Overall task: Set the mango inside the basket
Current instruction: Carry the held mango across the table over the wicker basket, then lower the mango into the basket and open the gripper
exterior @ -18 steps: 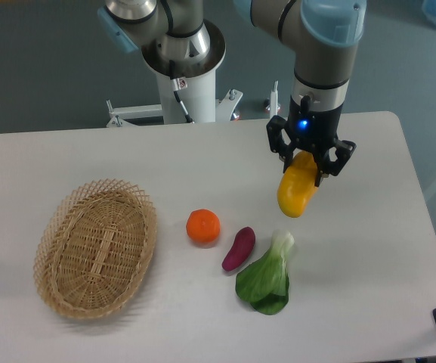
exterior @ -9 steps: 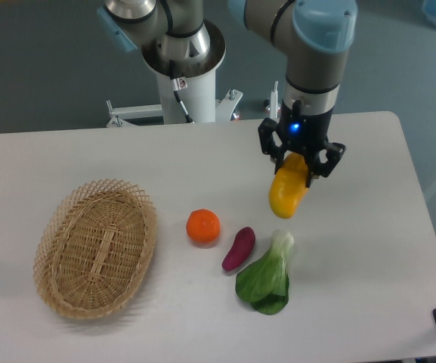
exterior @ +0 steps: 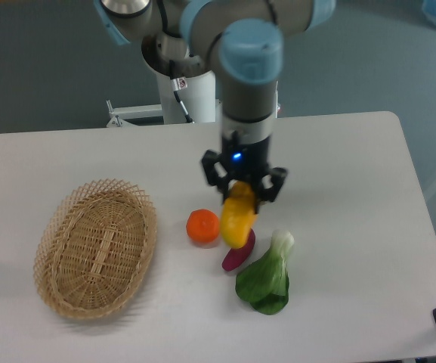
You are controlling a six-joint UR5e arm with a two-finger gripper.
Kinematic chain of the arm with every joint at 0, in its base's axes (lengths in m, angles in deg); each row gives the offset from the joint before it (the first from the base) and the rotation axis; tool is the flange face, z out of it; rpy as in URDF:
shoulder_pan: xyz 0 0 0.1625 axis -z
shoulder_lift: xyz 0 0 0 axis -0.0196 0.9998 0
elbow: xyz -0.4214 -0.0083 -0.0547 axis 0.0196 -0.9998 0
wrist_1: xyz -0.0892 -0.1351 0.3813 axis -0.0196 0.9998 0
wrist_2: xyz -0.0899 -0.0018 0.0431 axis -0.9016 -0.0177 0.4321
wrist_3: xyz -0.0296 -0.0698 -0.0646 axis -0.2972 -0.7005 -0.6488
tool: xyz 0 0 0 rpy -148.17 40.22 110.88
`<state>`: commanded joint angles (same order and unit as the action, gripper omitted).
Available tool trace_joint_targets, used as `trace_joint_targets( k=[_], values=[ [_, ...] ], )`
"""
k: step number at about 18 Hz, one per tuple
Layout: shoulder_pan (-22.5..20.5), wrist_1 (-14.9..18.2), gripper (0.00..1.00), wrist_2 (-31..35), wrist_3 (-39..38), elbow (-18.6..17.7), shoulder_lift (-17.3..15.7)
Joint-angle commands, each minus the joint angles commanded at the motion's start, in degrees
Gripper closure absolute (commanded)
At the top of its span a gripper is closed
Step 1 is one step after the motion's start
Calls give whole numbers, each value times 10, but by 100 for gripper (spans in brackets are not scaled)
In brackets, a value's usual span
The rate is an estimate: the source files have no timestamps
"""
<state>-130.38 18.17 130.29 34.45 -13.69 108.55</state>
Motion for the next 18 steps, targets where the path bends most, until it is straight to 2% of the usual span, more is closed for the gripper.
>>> trace_joint_targets(
  k=[3,8,13,18],
  values=[
    [52,-1,55,19,-40,-11,18],
    [103,2,55,20,-48,-14,44],
    [131,-3,55,21,-41,-33,76],
    [148,-3,54,21,-44,-33,101]
  ],
)
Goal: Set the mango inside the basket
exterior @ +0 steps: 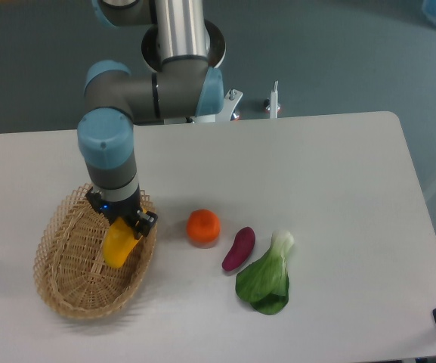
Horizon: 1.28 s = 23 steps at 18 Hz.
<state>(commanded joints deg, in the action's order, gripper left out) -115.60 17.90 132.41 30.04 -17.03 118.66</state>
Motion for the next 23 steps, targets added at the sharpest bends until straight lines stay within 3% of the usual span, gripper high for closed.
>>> trace_joint_targets(
  k=[5,7,9,23],
  values=[
    [7,-27,42,3,-1,0,12],
    [7,-30,13,6,1,-1,12],
    [7,-30,0,6,0,1,11],
    [-9,-31,0,18,4,25,-9]
  ],
)
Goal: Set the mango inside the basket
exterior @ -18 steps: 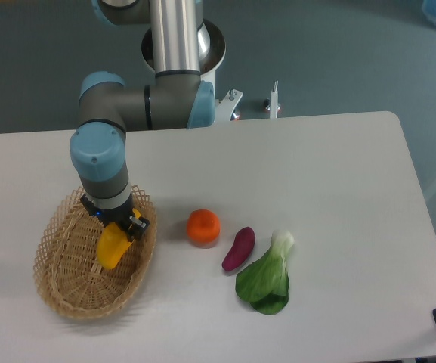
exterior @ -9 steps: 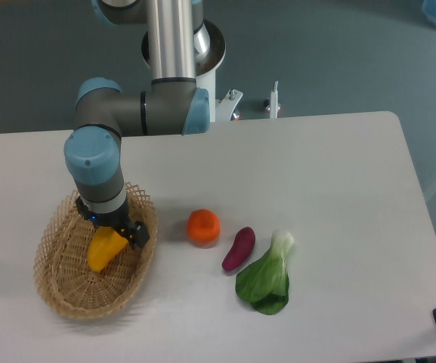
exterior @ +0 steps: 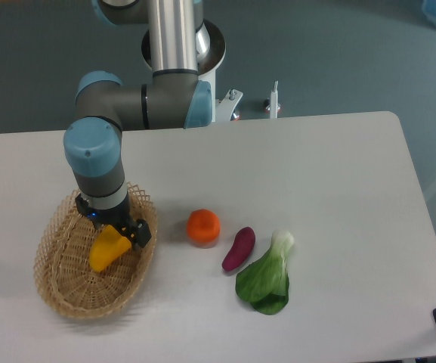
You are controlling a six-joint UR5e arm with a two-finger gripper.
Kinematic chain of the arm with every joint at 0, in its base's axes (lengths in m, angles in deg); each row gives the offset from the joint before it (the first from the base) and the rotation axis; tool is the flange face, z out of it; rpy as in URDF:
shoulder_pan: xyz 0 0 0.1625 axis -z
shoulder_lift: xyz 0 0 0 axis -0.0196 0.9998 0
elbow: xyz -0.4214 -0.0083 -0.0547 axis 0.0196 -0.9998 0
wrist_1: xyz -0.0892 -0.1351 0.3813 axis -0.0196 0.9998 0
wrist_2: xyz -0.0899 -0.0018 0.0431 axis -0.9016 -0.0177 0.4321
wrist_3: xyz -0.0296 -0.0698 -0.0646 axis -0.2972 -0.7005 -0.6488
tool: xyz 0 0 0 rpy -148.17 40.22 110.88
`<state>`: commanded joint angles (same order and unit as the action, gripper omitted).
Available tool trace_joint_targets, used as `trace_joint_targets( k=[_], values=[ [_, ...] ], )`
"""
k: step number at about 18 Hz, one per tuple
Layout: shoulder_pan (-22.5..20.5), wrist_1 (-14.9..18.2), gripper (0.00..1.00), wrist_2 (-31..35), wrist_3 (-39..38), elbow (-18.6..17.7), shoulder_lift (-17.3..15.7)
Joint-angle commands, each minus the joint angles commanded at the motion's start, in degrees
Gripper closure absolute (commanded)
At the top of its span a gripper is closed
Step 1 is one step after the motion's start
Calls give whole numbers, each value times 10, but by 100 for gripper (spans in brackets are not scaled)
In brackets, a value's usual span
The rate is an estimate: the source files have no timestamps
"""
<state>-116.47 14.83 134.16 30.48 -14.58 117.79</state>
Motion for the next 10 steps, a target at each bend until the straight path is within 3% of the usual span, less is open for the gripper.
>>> trace_joint_targets(
  k=[10],
  values=[
    [-7,-3,0,14,1,-2,-8]
  ],
)
